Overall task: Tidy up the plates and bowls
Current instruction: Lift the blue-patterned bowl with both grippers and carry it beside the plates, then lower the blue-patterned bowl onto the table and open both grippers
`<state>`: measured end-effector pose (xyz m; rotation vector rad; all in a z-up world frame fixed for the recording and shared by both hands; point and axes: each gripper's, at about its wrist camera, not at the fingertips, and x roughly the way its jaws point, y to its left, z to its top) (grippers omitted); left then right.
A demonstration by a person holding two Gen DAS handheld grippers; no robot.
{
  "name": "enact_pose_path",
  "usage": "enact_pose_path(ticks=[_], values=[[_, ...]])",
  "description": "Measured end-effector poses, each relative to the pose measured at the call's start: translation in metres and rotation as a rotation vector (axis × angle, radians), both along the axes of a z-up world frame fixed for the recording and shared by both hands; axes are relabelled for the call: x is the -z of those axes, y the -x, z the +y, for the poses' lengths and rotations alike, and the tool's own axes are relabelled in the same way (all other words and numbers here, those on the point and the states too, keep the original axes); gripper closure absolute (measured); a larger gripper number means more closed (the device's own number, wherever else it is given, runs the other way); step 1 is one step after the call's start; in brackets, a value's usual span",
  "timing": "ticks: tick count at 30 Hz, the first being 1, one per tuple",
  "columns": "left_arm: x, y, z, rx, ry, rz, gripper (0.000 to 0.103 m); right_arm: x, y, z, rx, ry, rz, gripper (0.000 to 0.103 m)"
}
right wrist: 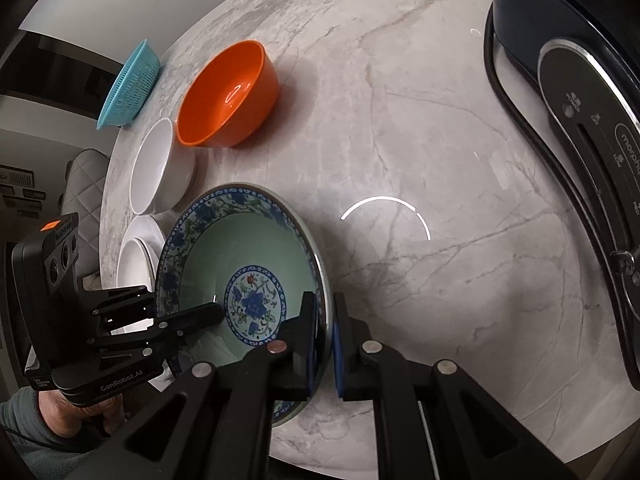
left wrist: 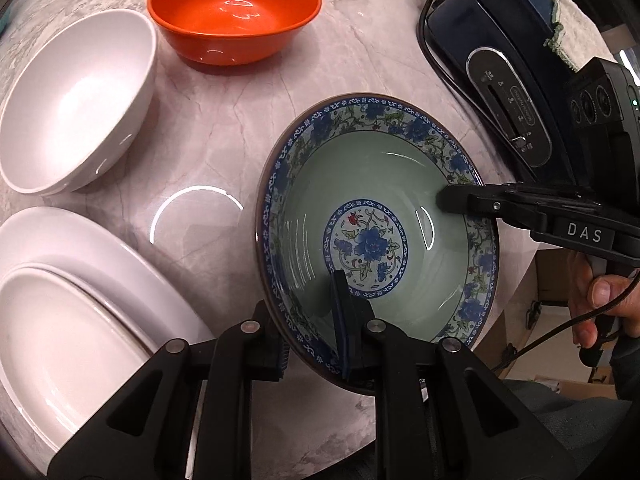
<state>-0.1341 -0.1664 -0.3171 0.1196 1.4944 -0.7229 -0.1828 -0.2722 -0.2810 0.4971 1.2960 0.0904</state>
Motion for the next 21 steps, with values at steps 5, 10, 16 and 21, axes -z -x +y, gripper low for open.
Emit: enact_pose_path(ticks=[5,10,16,21], values=[[0.003,0.002,-0.008,0.008,-0.012,-0.009,0.087,0.006,0.001,-0.008,-0.003,-0.002,0.002,0.094],[0.005,0.0,-0.011,-0.009,-0.027,-0.024,0.083,0.007,0.002,-0.011,-0.027,-0.002,-0.012,0.093],[0.003,0.001,-0.006,-0.042,-0.004,-0.028,0.039,0.006,0.003,-0.006,-0.051,0.0,-0.027,0.087],[-0.006,0.001,-0.002,-0.058,0.014,-0.033,0.023,0.002,0.005,-0.004,-0.042,-0.011,-0.045,0.061]])
